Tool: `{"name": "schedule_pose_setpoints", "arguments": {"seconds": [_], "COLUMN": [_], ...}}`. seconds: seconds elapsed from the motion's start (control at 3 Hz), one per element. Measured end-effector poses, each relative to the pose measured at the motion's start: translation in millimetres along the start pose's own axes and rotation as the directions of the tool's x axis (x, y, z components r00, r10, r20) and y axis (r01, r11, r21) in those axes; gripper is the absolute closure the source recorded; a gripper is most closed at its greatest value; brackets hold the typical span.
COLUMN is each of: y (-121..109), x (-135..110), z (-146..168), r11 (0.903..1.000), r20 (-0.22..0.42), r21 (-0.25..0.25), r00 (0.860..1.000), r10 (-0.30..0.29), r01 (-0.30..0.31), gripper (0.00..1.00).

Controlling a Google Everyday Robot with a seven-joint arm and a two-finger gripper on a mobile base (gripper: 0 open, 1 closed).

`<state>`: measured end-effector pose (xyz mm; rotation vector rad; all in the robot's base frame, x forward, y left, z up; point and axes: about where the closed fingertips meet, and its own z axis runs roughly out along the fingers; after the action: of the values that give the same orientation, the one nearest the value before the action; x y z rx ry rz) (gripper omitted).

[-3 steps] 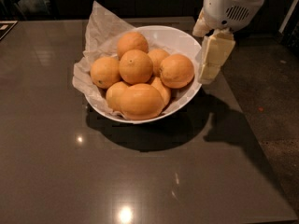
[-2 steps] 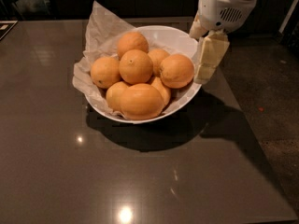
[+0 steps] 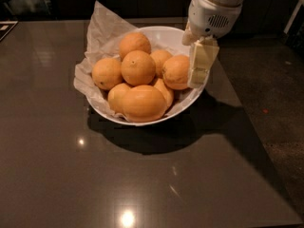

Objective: Pick orange from white bowl

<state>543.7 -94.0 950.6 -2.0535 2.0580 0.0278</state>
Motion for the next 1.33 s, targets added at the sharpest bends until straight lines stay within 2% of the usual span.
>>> {"name": "schedule_pose_setpoints", "arguments": {"seconds": [1.0, 1.33], "y": [-3.9, -2.8], "x": [-3.8, -1.2], "z": [32.4, 40.6], "r11": [0.9978, 0.9972], "r20": [-0.024, -0.031], "r21": [-0.066, -0.074], "r00": [1.000, 0.999], "r10": [-0.004, -0.011], "r01": [0.002, 0.009], "gripper": [0.20, 0.38]}}
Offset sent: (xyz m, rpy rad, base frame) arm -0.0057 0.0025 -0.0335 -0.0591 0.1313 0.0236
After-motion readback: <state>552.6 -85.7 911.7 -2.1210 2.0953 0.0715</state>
